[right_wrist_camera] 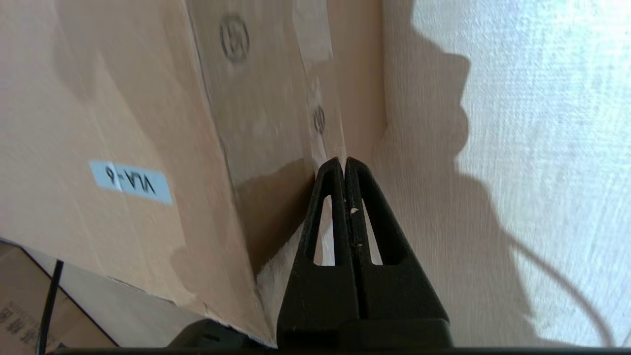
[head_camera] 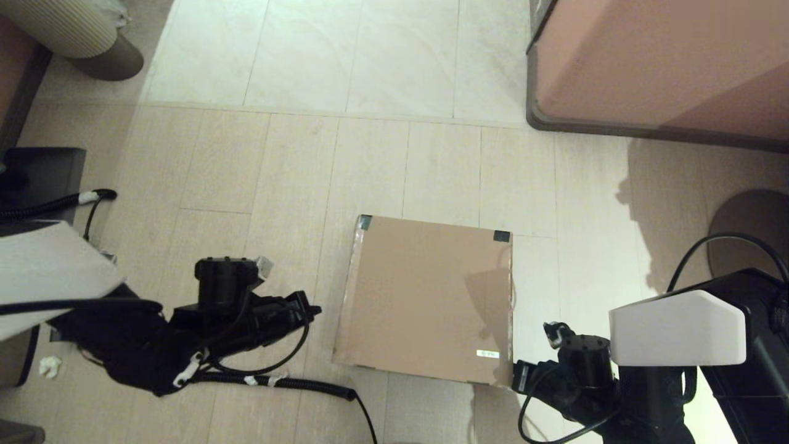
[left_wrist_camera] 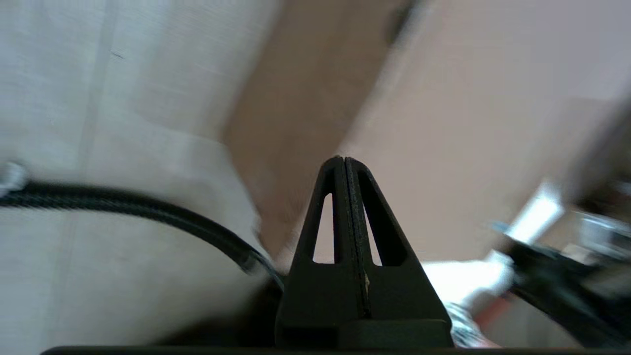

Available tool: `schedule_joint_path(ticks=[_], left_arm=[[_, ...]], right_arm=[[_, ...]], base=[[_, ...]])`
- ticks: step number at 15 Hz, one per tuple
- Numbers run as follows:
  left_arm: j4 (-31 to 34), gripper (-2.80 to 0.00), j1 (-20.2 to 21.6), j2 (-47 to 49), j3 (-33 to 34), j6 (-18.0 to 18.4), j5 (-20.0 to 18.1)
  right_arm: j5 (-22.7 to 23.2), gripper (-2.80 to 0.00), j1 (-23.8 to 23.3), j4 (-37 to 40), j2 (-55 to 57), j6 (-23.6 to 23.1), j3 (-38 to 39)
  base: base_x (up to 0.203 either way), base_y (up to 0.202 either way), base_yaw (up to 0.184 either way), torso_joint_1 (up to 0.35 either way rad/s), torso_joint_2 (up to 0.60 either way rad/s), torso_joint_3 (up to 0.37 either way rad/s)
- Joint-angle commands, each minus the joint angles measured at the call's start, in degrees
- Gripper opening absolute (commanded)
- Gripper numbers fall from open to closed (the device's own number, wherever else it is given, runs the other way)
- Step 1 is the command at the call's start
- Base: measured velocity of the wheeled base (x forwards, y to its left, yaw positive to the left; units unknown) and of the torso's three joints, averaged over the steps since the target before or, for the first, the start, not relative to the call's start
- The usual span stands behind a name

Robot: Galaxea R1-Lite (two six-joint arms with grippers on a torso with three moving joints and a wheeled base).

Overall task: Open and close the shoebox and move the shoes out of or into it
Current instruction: Open the shoe box

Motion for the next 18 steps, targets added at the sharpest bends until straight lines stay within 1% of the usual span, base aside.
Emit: schedule_joint_path(ticks=[1,3,4,7,8,11,13,16,18], left_arm=[[-0.4,-2.8,-1.4,5.4,-2.5,0.3,2.7],[-0.2,-2.8,-2.9,8.9,-5.3,1.5,5.8],[0.0,-2.8,-3.8,10.3,-6.5,2.1,8.0],[0.2,-2.8,-6.0,14.2,-9.6,2.7,11.5],[0.3,-2.8,-6.4,14.5,-10.0,2.7,12.1],[3.2,-2.8,-6.8,15.7,-12.7,2.6,12.8],[3.2,-2.8,-6.8,14.9,-12.7,2.3,12.9],[3.6,-2.8,-6.8,13.0,-12.1,2.2,13.0],[4.8,-2.8,-6.8,10.9,-12.2,1.3,13.0]], right_arm=[[0.1,-2.8,0.0,-0.5,0.2,0.1,-0.7],[0.1,-2.8,0.0,-0.5,0.2,0.1,-0.8],[0.1,-2.8,0.0,-0.5,0.2,0.1,-0.7],[0.1,-2.8,0.0,-0.5,0.2,0.1,-0.7],[0.1,-2.8,-0.1,-0.5,0.2,0.1,-0.7],[0.3,-2.8,-0.1,-0.5,0.2,0.2,-0.7],[0.3,-2.8,-0.1,-0.5,-0.3,0.4,-0.7],[0.4,-2.8,-0.1,-0.5,-1.7,2.2,-0.4],[0.7,-2.8,-0.1,-0.5,-2.0,2.5,0.1]], base=[[0.0,0.0,0.0,0.0,0.0,0.0],[0.0,0.0,0.0,0.0,0.0,0.0],[0.0,0.0,0.0,0.0,0.0,0.0],[0.0,0.0,0.0,0.0,0.0,0.0],[0.0,0.0,0.0,0.0,0.0,0.0],[0.0,0.0,0.0,0.0,0.0,0.0],[0.0,0.0,0.0,0.0,0.0,0.0],[0.0,0.0,0.0,0.0,0.0,0.0],[0.0,0.0,0.0,0.0,0.0,0.0]])
